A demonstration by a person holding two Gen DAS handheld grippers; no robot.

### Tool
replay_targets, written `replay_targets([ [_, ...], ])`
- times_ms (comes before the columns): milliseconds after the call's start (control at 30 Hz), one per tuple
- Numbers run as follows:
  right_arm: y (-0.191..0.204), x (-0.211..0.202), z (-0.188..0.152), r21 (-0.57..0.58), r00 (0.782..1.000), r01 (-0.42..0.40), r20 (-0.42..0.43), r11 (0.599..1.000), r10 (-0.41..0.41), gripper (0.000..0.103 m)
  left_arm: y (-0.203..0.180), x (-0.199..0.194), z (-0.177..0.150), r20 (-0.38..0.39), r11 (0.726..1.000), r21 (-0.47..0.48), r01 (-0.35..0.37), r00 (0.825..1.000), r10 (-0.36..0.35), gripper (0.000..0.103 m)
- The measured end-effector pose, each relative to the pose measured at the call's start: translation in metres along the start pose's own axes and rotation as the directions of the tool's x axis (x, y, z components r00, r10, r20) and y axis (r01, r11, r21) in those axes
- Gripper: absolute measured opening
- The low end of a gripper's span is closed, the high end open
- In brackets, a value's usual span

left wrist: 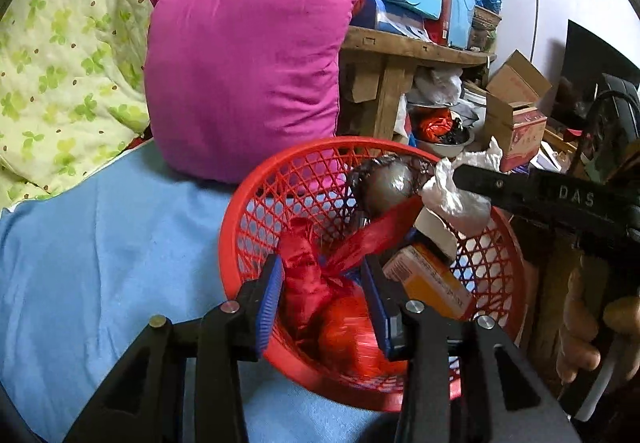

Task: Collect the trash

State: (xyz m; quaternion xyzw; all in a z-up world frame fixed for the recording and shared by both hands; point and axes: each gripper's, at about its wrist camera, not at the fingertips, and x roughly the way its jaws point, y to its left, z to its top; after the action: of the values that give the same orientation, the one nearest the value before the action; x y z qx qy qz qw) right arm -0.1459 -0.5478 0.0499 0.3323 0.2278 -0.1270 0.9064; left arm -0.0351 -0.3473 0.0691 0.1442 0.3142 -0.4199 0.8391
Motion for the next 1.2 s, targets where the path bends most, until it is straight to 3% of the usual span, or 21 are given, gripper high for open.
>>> replay_targets([
  [67,0.001,-0.001,0.000,0.003,1.000,-0.002,-0.002,1.000,0.002,0.033,0.002,-0.004,-0.003,0.004,1.000,-0.009,0.010,1.000,-0.010,0.054],
  [267,0.009,-0.004,-0.003,0.001,0.999,-0.035,-0.010,0.999,0.035,0.038,0.008,-0.021,-0.012,0.024,1.000,-0.022,-0.021,0.999,0.022,0.066],
  [433,0.023,-0.004,-0.008,-0.015,0.997,-0.069,-0.025,0.998,0.068,0.039,0.019,-0.040,-0.021,0.035,0.995,-0.038,-0.091,0.995,0.093,0.069],
  [500,0.032,-0.005,-0.011,-0.024,0.997,-0.076,-0.026,0.997,0.076,0.059,0.022,-0.045,-0.024,0.038,0.992,-0.041,-0.115,0.992,0.117,0.071],
  [533,0.036,-0.007,-0.012,-0.031,0.997,-0.074,-0.017,0.997,0.074,0.062,0.024,-0.048,-0.026,0.039,0.991,-0.044,-0.126,0.991,0.127,0.072],
  [1200,0.093,-0.037,-0.022,-0.136,0.993,-0.106,0.034,0.985,0.111,0.062,0.036,-0.088,-0.044,0.055,0.979,-0.084,-0.185,0.980,0.190,0.074],
])
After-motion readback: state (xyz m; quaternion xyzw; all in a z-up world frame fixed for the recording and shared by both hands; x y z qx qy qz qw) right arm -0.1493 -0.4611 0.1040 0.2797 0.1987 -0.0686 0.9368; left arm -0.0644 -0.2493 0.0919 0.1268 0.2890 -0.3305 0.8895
